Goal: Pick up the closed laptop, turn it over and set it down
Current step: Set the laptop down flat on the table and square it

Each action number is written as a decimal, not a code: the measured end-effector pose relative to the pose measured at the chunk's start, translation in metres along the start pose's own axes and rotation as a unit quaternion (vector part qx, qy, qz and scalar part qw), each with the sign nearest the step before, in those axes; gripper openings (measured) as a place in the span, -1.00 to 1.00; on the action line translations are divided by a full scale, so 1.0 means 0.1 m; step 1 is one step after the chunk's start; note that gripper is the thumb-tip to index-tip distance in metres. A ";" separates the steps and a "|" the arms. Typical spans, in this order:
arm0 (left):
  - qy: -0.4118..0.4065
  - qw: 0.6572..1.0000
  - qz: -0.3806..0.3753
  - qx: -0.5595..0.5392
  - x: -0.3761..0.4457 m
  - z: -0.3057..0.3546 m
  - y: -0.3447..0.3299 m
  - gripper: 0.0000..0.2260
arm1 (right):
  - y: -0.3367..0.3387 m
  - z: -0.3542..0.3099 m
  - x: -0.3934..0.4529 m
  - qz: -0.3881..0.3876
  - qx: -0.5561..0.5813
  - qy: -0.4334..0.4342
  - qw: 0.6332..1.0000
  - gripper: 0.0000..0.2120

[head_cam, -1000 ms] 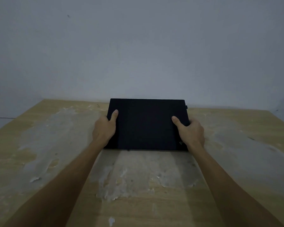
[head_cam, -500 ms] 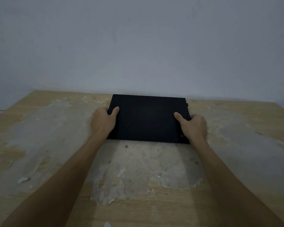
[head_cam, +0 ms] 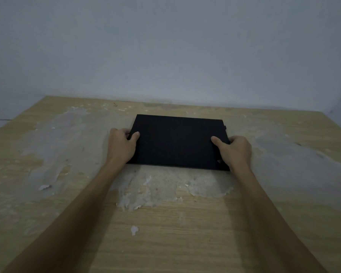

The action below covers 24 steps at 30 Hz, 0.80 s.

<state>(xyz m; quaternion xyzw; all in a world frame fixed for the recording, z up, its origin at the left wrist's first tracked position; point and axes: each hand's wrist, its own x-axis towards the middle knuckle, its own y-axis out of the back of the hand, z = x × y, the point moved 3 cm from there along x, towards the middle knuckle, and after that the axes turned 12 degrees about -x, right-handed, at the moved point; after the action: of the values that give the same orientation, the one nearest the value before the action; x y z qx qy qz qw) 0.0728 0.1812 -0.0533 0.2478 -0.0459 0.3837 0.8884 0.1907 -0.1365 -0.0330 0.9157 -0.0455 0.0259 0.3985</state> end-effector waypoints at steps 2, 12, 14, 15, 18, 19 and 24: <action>0.000 1.000 0.003 0.006 -0.04 -0.05 0.01 -0.68 | 0.02 0.00 -0.02 -0.004 -0.002 0.002 1.000 -0.65; -0.006 0.999 0.014 0.032 -0.22 -0.20 0.04 -0.65 | 0.01 0.00 0.04 -0.019 0.000 0.010 1.000 -0.64; -0.011 0.999 0.021 0.030 -0.24 -0.22 0.04 -0.65 | 0.01 -0.01 0.06 -0.027 0.001 0.011 1.000 -0.64; -0.011 0.999 0.023 0.031 -0.24 -0.20 0.04 -0.65 | 0.00 -0.01 0.06 -0.028 -0.001 0.015 0.999 -0.64; -0.009 0.999 0.023 0.029 -0.24 -0.19 0.04 -0.67 | 0.01 0.00 0.01 -0.021 -0.015 0.043 0.999 -0.66; -0.006 0.999 0.021 0.028 -0.24 -0.19 0.05 -0.67 | 0.00 0.01 -0.01 -0.014 -0.017 0.056 0.998 -0.66; 0.001 0.999 0.012 0.031 -0.31 -0.09 0.09 -0.67 | -0.03 0.07 -0.24 0.003 -0.059 0.095 0.994 -0.67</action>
<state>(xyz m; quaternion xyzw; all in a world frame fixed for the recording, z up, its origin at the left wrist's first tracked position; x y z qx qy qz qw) 0.0440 0.1705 -0.0663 0.2740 -0.0365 0.3957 0.8758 0.1669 -0.1386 -0.0417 0.8838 -0.0116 0.1112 0.4544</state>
